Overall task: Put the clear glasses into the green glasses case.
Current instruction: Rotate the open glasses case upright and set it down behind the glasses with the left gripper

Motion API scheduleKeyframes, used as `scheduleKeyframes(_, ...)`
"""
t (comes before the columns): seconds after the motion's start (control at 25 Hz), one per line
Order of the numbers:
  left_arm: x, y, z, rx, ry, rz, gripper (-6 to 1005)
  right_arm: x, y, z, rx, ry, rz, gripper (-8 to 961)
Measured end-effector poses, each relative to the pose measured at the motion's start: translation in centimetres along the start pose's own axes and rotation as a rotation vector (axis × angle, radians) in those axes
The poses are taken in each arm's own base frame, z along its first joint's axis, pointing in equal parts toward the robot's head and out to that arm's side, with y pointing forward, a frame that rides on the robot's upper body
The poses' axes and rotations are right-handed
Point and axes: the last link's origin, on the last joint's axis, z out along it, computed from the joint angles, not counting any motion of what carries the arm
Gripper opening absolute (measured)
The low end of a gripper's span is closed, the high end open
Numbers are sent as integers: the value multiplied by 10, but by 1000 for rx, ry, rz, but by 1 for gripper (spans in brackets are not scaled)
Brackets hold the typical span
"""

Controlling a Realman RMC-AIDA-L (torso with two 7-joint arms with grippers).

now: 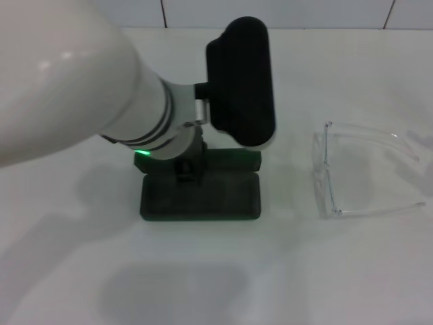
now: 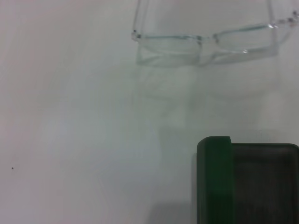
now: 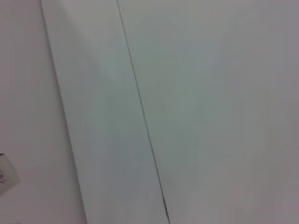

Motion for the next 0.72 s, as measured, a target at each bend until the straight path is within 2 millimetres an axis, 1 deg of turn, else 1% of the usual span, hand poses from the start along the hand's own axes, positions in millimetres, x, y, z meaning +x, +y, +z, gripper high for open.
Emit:
scheduleKeyframes(0.2,15,-6,8,13,4,-31,204,2,3,-2,-7,-4,-3,630)
scheduleKeyframes(0.36,31,-7,5,1,53,-35,204,3,3,-2,-7,-4,-5,630)
scheduleKeyframes(0.48,40,-7,7,-3,76,-25,203,3,3,-1,-8,-4,-5,630)
scheduleKeyframes(0.72,44,-8,15,-3,83,-29,203,2,3,0,-11,-7,-7,630)
